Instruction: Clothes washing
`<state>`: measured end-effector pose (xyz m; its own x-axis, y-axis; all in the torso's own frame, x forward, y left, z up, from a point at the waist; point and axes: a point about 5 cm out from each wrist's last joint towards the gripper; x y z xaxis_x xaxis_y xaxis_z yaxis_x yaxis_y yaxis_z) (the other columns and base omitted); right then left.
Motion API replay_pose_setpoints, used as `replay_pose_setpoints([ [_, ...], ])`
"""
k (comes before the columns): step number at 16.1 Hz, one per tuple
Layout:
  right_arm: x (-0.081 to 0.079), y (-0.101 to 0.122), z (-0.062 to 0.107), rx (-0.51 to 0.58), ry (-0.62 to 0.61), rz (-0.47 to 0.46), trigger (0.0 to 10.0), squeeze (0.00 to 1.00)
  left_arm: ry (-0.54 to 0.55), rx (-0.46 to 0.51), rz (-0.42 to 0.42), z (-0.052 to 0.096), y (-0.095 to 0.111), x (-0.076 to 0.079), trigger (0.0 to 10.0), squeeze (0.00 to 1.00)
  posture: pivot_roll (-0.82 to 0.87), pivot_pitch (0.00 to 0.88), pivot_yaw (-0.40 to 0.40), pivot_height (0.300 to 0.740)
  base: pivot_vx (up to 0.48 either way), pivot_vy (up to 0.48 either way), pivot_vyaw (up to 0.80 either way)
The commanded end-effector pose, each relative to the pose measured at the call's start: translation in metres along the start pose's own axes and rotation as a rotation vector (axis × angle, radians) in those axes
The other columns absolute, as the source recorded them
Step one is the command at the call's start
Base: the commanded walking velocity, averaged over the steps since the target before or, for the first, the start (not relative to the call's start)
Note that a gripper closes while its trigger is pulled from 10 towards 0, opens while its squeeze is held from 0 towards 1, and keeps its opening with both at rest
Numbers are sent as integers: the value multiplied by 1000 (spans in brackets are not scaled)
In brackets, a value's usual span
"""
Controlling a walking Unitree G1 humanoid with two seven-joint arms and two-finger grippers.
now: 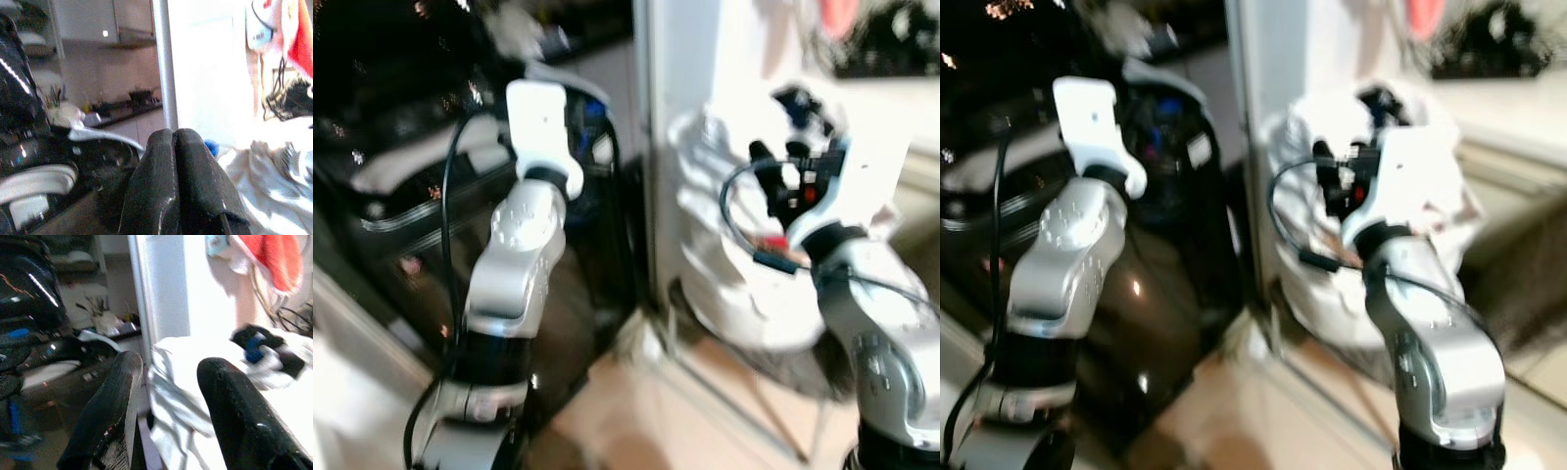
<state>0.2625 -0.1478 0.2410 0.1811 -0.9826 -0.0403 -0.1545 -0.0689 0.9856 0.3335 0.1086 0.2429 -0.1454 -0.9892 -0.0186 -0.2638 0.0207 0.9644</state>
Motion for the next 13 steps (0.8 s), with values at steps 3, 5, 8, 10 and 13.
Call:
replay_pose_setpoints([
  [3,-5,0,-1,-11,28,11,10000,0,43,-50,-27,3,-12,-10,10000,0,-99,0,92,740,0,0,0],
  [5,-6,0,-2,-19,42,29,10000,0,87,-74,-42,8,-22,-15,10000,0,-94,0,55,740,0,0,0],
  [8,-8,1,-4,-21,69,17,10000,0,116,-76,-43,14,-24,-17,10000,0,-72,0,15,740,0,0,0],
  [10,-9,-3,-7,-37,80,10,10000,0,128,-62,-38,16,-22,-19,10000,0,-52,0,-4,740,0,0,0],
  [13,-9,-6,-8,-38,74,-7,10000,0,127,-54,-40,18,-20,-19,10000,0,-45,0,-3,740,0,0,0],
])
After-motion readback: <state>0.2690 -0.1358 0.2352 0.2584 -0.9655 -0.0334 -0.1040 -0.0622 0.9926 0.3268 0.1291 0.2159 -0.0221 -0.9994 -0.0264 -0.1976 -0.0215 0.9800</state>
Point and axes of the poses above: a point about 5 cm out from each wrist's last joint towards the gripper, its own z axis pointing back from the gripper into the wrist, its own y axis along the axis of the wrist's last joint, x = y × z
